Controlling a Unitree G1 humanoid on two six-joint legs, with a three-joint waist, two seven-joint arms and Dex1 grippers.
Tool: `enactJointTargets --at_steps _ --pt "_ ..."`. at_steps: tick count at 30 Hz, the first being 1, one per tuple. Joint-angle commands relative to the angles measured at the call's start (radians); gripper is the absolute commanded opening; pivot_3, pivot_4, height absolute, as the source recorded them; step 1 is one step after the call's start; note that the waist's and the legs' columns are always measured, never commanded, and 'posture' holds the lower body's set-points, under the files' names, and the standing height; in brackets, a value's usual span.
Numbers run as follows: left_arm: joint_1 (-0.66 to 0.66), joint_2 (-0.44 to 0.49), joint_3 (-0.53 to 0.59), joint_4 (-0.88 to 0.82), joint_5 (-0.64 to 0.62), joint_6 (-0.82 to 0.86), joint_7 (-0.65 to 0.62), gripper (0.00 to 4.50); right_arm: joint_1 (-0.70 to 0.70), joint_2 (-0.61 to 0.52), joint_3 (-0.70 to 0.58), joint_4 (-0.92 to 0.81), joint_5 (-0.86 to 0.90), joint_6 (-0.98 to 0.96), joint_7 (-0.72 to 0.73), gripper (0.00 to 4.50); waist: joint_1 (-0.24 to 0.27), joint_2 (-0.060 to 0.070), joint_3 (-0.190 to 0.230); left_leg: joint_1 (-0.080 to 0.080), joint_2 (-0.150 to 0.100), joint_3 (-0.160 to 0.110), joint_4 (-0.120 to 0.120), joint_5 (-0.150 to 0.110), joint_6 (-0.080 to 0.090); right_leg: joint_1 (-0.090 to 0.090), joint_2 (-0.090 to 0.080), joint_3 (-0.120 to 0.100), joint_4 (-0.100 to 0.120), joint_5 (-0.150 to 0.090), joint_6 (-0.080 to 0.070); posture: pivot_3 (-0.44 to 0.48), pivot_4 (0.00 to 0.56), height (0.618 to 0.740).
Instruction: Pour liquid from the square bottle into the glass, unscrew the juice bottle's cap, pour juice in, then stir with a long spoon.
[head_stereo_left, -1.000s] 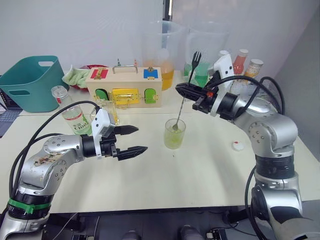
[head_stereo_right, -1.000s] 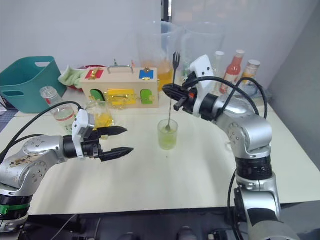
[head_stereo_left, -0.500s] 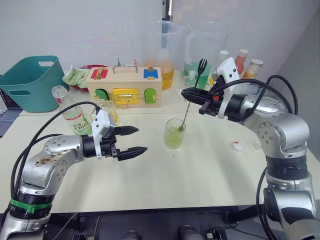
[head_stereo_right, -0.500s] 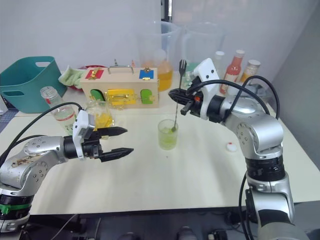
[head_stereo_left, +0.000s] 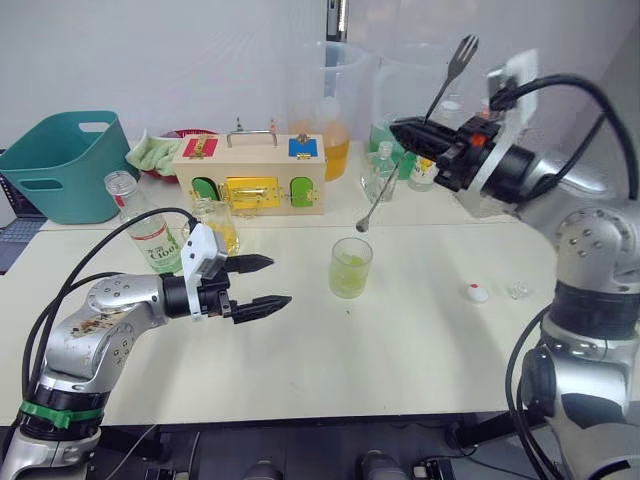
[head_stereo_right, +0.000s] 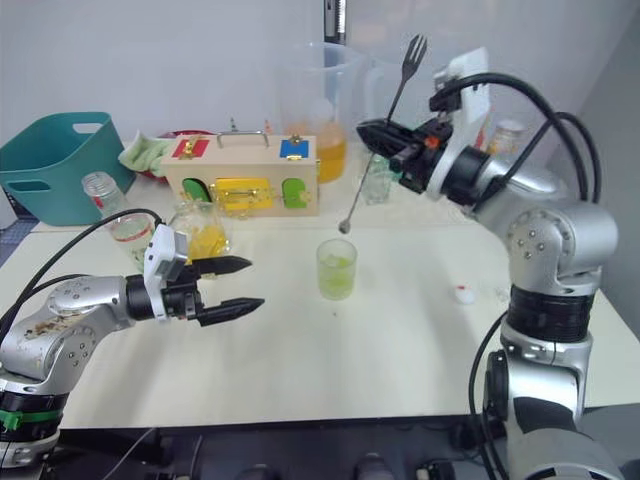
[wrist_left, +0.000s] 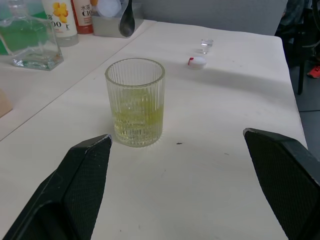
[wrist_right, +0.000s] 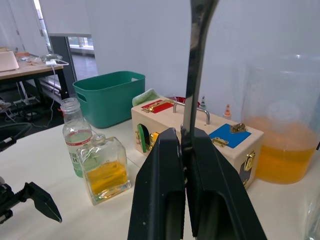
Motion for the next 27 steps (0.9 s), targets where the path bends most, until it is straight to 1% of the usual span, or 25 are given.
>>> enactJointTargets --at_steps 1,3,5,7,9,10,11,14,19,22,25,27 --pt "-0.017 -0.016 0.041 -0.002 0.0 -0.05 0.009 4.47 -0.061 -0.046 -0.029 0.012 -0.024 0.017 -0.066 0.0 -0.002 0.0 0.0 0.0 0.0 0.0 0.0 0.0 0.0 0.0 0.0 0.0 0.0 0.0 0.0 0.0 0.15 0.74" --pt "-0.033 -0.038 0.069 0.017 -0.006 -0.08 0.024 4.47 -0.135 -0.101 -0.043 0.063 -0.097 0.03 -0.154 0.0 0.001 0.003 0.002 0.0 0.0 0.001 0.0 0.0 0.0 0.0 -0.001 0.0 0.0 0.0 0.0 0.0 0.15 0.74" --pt "-0.04 -0.038 0.083 0.02 -0.015 -0.087 0.013 4.47 -0.202 -0.157 -0.047 0.139 -0.114 0.11 -0.189 0.0 0.005 0.003 0.002 -0.004 -0.001 0.001 0.001 0.001 -0.001 -0.003 -0.001 0.0 0.0 0.0 0.0 0.0 0.15 0.74" --pt "-0.035 -0.032 0.089 0.015 -0.018 -0.088 0.004 4.47 -0.256 -0.251 0.012 0.208 -0.145 0.2 -0.165 0.0 0.007 0.003 0.002 -0.004 0.0 0.0 0.0 0.0 -0.001 -0.004 0.0 0.0 0.0 0.0 0.0 0.0 0.15 0.74" --pt "-0.028 -0.032 0.09 0.012 -0.016 -0.091 0.002 4.47 -0.293 -0.318 0.083 0.259 -0.155 0.278 -0.114 0.0 0.006 0.003 0.002 -0.004 0.0 0.0 0.0 0.0 0.0 -0.004 0.0 0.0 0.0 0.0 0.0 0.0 0.15 0.74" --pt "-0.026 -0.033 0.091 0.012 -0.015 -0.091 0.001 4.47 -0.307 -0.333 0.106 0.278 -0.154 0.307 -0.092 0.0 0.003 0.003 0.002 -0.004 0.0 0.001 0.0 0.0 0.0 -0.004 -0.001 0.0 -0.001 0.0 0.0 0.0 0.15 0.74" --pt "-0.023 -0.034 0.091 0.007 -0.014 -0.091 0.002 4.47 -0.33 -0.358 0.154 0.315 -0.147 0.368 -0.05 0.0 0.001 0.003 0.002 -0.004 -0.001 0.001 0.0 0.0 0.0 -0.004 -0.001 0.0 -0.002 0.0 0.0 0.0 0.15 0.74" --pt "-0.015 -0.036 0.091 -0.005 -0.015 -0.088 0.005 4.47 -0.377 -0.403 0.269 0.411 -0.14 0.474 0.067 0.0 -0.008 0.003 0.002 -0.004 0.0 0.002 -0.001 -0.001 0.001 -0.004 0.0 0.001 -0.002 0.0 0.0 0.0 0.15 0.74" --pt "0.004 -0.036 0.096 -0.039 -0.026 -0.075 0.017 4.47 -0.379 -0.408 0.382 0.518 -0.163 0.53 0.165 0.0 -0.005 0.004 0.002 -0.004 0.0 0.002 0.0 -0.001 0.001 -0.005 0.0 0.001 -0.002 0.0 0.0 0.0 0.15 0.74" --pt "0.031 -0.031 0.103 -0.076 -0.041 -0.057 0.024 4.47 -0.361 -0.38 0.44 0.565 -0.175 0.556 0.2 0.0 -0.002 0.004 0.002 -0.004 0.0 0.002 0.0 -0.001 0.001 -0.005 0.0 0.001 -0.002 0.0 0.0 0.0 0.15 0.74" --pt "0.071 -0.013 0.108 -0.127 -0.084 -0.015 0.017 4.47 -0.35 -0.333 0.52 0.606 -0.208 0.534 0.227 0.0 -0.004 0.004 0.002 -0.004 0.0 0.002 0.0 -0.001 0.001 -0.005 0.0 0.001 -0.001 0.0 0.0 0.0 0.15 0.74" --pt "0.078 -0.01 0.111 -0.14 -0.093 -0.004 0.021 4.47 -0.352 -0.324 0.544 0.618 -0.225 0.524 0.246 0.0 -0.002 0.004 0.002 -0.005 0.0 0.002 0.0 -0.001 0.001 -0.006 0.0 0.001 -0.001 0.0 0.0 0.0 0.15 0.74"
